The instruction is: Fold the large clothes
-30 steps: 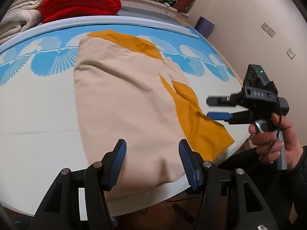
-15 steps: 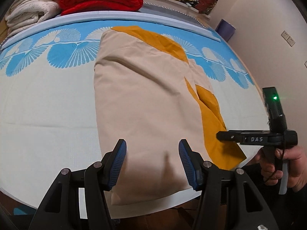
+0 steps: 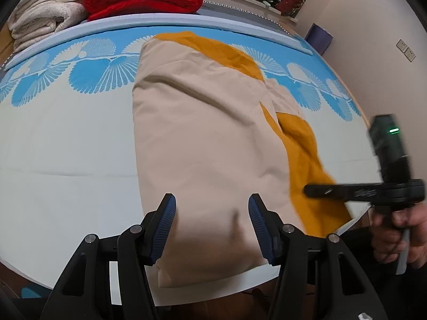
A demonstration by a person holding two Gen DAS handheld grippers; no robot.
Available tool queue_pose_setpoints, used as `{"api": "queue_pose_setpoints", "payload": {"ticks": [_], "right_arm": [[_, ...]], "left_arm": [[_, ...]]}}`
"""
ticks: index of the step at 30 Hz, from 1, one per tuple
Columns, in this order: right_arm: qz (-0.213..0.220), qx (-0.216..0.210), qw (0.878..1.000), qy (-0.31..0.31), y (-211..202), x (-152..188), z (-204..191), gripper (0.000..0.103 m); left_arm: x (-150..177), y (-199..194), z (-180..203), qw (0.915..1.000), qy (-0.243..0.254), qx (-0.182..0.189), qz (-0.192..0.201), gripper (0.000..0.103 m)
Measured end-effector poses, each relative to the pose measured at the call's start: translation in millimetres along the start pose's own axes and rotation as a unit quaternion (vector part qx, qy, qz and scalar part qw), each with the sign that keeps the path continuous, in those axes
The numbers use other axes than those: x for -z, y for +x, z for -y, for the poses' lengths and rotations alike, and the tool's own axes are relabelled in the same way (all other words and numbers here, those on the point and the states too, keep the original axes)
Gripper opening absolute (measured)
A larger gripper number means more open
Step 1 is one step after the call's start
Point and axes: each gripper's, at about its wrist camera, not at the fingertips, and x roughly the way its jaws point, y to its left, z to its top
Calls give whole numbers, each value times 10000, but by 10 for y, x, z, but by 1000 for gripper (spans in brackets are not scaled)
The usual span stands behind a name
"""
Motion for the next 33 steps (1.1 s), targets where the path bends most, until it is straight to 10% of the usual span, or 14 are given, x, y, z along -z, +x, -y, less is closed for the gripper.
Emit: {"api": "queue_pose_setpoints", "payload": {"ticks": [7, 12, 17, 26, 33], "right_arm": [[1985, -728, 9739, -827, -1108, 189, -103, 7], [973, 232, 9944, 335, -643, 211, 591, 8], [638, 631, 9956, 263, -418, 163, 652, 10], [638, 877, 9941, 44, -428, 92, 528, 58], [329, 958, 9943, 338, -300, -100, 630, 59]], "left_arm": [[-84, -33, 45, 9995, -52, 261, 151, 53], [-82, 172, 142, 9994, 121, 161, -271, 52], [224, 806, 206, 9822, 622, -582, -1676, 52], [242, 813, 261, 9792, 743, -612, -1784, 53], [4, 522, 251, 9907, 457, -469, -1193, 53]]}}
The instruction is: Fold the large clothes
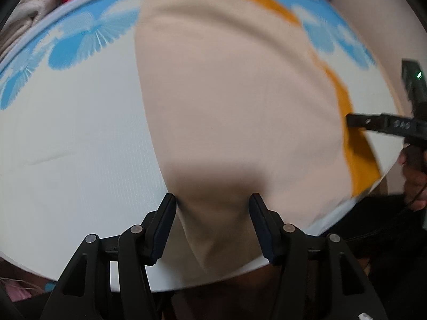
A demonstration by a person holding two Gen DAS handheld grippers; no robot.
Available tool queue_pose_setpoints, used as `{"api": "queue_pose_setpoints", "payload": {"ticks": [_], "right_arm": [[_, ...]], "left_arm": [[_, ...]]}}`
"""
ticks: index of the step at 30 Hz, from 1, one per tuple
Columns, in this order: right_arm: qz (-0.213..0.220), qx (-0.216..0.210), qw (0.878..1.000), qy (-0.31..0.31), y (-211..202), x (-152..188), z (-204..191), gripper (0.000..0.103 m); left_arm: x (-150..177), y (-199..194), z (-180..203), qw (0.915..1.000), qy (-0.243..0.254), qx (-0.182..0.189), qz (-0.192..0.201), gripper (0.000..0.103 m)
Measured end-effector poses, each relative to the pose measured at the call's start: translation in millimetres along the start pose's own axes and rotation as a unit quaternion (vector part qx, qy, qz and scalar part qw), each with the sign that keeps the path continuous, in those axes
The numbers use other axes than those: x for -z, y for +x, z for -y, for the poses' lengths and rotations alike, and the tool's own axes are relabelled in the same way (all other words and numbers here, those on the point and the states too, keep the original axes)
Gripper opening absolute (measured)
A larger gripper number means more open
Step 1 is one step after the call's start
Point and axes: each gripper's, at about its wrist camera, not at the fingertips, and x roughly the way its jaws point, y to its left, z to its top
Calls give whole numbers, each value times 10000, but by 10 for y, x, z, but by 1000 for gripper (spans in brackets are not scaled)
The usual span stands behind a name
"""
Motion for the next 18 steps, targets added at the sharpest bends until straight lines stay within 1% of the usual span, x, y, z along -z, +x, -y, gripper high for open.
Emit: {"api": "queue_pose_setpoints", "payload": {"ticks": [2, 3, 5, 6, 7, 9, 10, 12, 14, 15, 16, 17, 18], "right_arm": [[325, -228, 9992, -59, -124, -133, -46, 60], [368, -308, 9988, -71, -130, -177, -66, 61], [307, -369, 9988, -67, -71, -276, -98, 64], [230, -347, 9991, -61, -15, -322, -107, 65], [172, -340, 9993, -64, 45, -327, -114, 66], [10, -314, 9995, -70, 178, -444, -118, 69], [-35, -308, 9995, -57, 278, -468, -104, 71], [-88, -309, 9995, -18, 419, -540, -96, 74], [-128, -321, 9994, 19, 509, -620, -73, 74], [-128, -333, 9994, 25, 516, -584, -20, 74], [-112, -337, 9994, 38, 541, -626, 2, 74], [-93, -324, 9994, 46, 558, -642, 1, 74], [-87, -312, 9995, 46, 564, -637, 14, 74]], "left_arm": [[-108, -109, -54, 9997, -106, 43, 195, 54], [-194, -161, -106, 9994, -170, 154, 251, 55], [-366, -192, -210, 9988, -268, 269, 310, 57], [-424, -189, -251, 9986, -316, 259, 328, 57], [-553, -152, -342, 9983, -402, 244, 334, 58], [-706, -48, -492, 9974, -590, 338, 233, 60], [-809, 77, -592, 9956, -792, 497, 86, 60], [-924, 258, -785, 9922, -1084, 607, -96, 60], [-991, 433, -893, 9864, -1386, 845, -245, 61], [-1005, 512, -912, 9824, -1516, 1045, -320, 61], [-1020, 557, -915, 9803, -1562, 1152, -356, 68], [-1038, 593, -911, 9803, -1554, 1167, -353, 73], [-1059, 643, -912, 9808, -1525, 1165, -351, 75]]}}
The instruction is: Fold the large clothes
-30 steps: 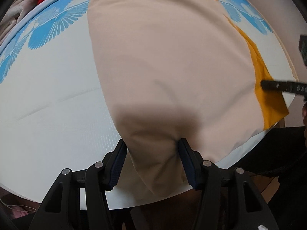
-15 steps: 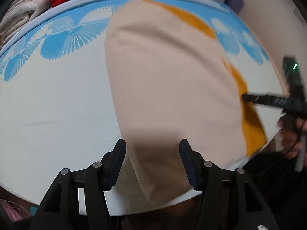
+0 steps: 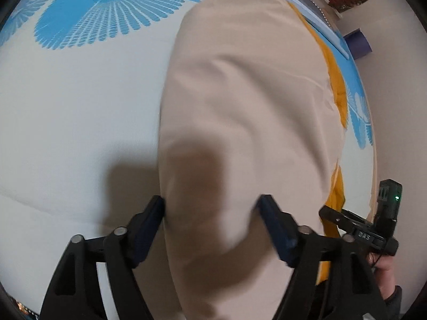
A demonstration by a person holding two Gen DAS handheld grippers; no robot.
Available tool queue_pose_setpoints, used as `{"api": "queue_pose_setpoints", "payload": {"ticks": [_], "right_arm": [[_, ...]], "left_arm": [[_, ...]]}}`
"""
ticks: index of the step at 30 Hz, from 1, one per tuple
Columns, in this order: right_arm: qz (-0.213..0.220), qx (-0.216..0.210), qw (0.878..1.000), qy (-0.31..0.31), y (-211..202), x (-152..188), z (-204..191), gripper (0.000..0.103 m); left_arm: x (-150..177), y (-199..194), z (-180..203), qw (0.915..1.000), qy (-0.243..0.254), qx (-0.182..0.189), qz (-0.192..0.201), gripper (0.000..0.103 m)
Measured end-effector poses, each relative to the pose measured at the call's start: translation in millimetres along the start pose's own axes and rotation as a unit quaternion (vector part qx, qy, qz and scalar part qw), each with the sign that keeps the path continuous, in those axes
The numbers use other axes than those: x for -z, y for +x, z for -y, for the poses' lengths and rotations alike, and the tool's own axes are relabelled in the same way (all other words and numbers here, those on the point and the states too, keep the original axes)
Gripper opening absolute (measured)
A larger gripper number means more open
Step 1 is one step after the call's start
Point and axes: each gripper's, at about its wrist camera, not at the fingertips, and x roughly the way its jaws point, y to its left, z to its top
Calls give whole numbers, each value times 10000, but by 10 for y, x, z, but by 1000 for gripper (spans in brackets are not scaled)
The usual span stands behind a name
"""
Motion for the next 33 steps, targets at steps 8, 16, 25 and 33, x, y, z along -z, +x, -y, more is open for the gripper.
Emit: {"api": "queue_pose_setpoints", "payload": {"ticks": [8, 16, 25, 33], "right_arm": [[159, -117, 9998, -82, -30, 70, -23, 55], [614, -172, 9976, -260, -74, 6, -385, 17], [1494, -586, 9854, -564, -187, -294, -1246, 11], [1081, 293, 9910, -732, 19, -192, -1307, 36]], "left_arm": [[-163, 222, -87, 9990, -143, 425, -24, 82], [-375, -27, -4, 9974, 255, 227, 628, 59], [-715, -764, -489, 9900, 92, -492, 1318, 53], [-132, -800, -244, 9873, 959, -790, 992, 53]]}}
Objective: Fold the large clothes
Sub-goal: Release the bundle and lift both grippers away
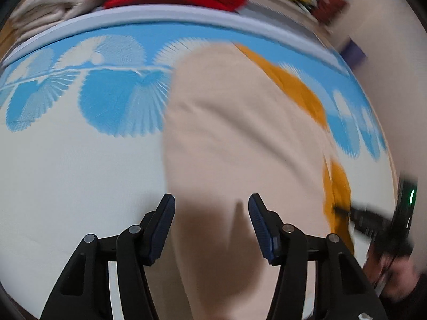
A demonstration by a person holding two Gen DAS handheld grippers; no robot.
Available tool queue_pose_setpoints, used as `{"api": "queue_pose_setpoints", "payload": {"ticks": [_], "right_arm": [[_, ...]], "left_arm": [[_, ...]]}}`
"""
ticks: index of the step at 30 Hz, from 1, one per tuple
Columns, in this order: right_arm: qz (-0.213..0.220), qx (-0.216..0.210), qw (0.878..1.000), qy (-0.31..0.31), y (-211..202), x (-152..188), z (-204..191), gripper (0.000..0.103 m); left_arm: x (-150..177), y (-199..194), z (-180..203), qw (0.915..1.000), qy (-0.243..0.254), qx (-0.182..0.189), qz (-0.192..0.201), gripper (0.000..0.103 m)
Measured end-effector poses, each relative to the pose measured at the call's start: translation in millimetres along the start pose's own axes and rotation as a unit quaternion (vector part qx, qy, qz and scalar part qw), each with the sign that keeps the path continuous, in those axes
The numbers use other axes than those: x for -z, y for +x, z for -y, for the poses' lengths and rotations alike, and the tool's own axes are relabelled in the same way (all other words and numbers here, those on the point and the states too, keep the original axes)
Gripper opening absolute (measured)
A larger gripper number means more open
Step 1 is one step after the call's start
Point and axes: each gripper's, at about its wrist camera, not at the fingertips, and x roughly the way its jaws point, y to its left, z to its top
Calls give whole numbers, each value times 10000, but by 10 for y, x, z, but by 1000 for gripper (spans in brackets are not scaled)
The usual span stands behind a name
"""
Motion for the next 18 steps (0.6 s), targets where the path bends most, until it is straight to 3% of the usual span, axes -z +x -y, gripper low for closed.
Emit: {"api": "queue_pose_setpoints", "payload": {"ticks": [3, 5, 7, 8, 13, 14, 18], "right_arm": [[155, 344, 9993, -68, -175, 96, 45, 38], [240, 437, 9985, -224, -286, 191, 23, 39], [72, 264, 9993, -240, -315, 286, 36, 40], [-77, 307, 9992, -232, -288, 345, 57, 41], [-428, 1729, 9834, -335, -322, 799, 180, 43], [-351, 1822, 9821, -319, -388, 867, 179, 43], [684, 1644, 9840, -71, -991, 1194, 90, 44]], "left_arm": [[281, 206, 140, 9952, 533, -694, -431, 56], [477, 230, 208, 9896, 758, -1163, -376, 58], [603, 112, 294, 9873, 837, -1333, -220, 58], [675, 28, 334, 9869, 819, -1385, -147, 61], [1151, -440, 460, 9889, 370, -1362, 458, 81], [1255, -535, 501, 9890, 320, -1325, 577, 83], [1665, -969, 754, 9838, 409, -1220, 1247, 85]]}}
